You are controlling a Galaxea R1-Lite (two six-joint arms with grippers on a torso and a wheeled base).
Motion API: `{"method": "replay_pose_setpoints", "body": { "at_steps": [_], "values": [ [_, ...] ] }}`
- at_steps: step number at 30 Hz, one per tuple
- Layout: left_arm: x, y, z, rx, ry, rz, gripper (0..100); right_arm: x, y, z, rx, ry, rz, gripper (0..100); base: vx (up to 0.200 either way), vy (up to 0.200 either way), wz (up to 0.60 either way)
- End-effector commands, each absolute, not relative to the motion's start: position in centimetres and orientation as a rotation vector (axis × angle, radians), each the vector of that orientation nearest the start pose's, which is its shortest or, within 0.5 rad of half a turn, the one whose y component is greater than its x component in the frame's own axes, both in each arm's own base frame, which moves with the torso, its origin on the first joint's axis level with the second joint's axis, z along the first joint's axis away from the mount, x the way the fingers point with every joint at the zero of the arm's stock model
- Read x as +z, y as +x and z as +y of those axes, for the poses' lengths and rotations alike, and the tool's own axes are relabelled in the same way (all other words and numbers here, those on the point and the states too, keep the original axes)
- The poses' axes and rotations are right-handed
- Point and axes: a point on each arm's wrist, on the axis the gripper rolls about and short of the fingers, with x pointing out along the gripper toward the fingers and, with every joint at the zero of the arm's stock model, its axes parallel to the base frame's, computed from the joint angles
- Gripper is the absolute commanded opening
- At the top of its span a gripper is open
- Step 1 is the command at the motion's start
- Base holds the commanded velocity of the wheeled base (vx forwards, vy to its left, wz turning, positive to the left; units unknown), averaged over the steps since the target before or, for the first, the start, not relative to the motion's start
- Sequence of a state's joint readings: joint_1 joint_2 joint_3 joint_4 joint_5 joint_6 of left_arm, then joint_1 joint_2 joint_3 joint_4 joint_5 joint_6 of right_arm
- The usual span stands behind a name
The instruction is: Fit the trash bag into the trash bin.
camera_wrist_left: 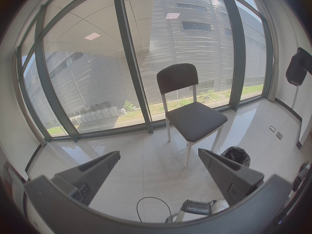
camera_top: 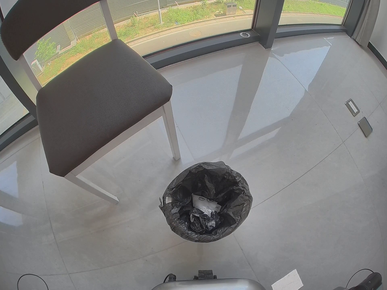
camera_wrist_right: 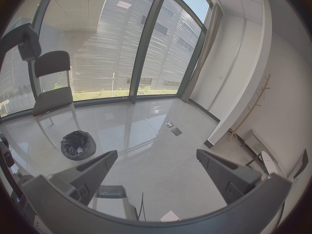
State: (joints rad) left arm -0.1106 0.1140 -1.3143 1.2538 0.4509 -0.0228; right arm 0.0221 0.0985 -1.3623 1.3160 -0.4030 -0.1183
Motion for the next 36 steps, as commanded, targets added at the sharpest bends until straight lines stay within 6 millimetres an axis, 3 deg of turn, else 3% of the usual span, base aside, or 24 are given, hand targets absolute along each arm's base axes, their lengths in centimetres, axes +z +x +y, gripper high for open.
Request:
{"method": "replay_pose_setpoints", "body": {
  "at_steps": [1, 3, 6, 9, 10, 11, 12, 17, 26, 30, 36],
  "values": [
    [21.6, -22.0, 2.6, 0.364, -0.027, 0.008, 100, 18.0, -21.0, -0.7, -0.316, 0.000, 0.095, 100, 0.000, 0.000, 0.00],
    [21.6, -22.1, 2.5, 0.370, -0.028, 0.003, 100, 17.9, -20.2, -0.6, -0.247, 0.075, 0.102, 100, 0.000, 0.000, 0.00],
    [21.5, -22.6, 2.4, 0.376, -0.026, 0.003, 100, 17.2, -16.5, -0.4, -0.162, 0.199, 0.128, 100, 0.000, 0.000, 0.00],
    [21.3, -23.1, 2.0, 0.394, -0.014, 0.014, 100, 16.4, -12.9, -0.4, -0.161, 0.220, 0.108, 100, 0.000, 0.000, 0.00],
    [21.1, -23.4, 1.6, 0.410, -0.011, 0.025, 100, 15.6, -10.4, -0.3, -0.156, 0.218, 0.070, 100, 0.000, 0.000, 0.00],
    [21.0, -23.5, 1.5, 0.411, -0.011, 0.026, 100, 15.4, -9.7, -0.3, -0.153, 0.215, 0.054, 100, 0.000, 0.000, 0.00],
    [20.9, -23.7, 1.2, 0.408, -0.009, 0.033, 100, 14.1, -7.0, -0.3, -0.133, 0.193, -0.013, 100, 0.000, 0.000, 0.00],
    [20.9, -23.8, 0.1, 0.393, 0.011, 0.033, 100, 9.3, -2.5, -0.1, -0.035, 0.069, -0.133, 100, 0.000, 0.000, 0.00],
    [19.2, -24.3, 0.0, 0.382, 0.010, 0.127, 100, 7.9, -2.3, 0.0, 0.016, -0.037, -0.036, 100, 0.000, 0.000, 0.00],
    [17.0, -24.4, 0.8, 0.306, 0.030, 0.150, 100, 7.6, -2.3, 0.1, 0.048, -0.038, -0.002, 100, 0.000, 0.000, 0.00],
    [16.5, -21.8, 0.7, 0.301, -0.049, 0.237, 100, 7.6, -2.3, 0.1, 0.046, -0.006, -0.003, 100, 0.000, 0.000, 0.00]
  ]
}}
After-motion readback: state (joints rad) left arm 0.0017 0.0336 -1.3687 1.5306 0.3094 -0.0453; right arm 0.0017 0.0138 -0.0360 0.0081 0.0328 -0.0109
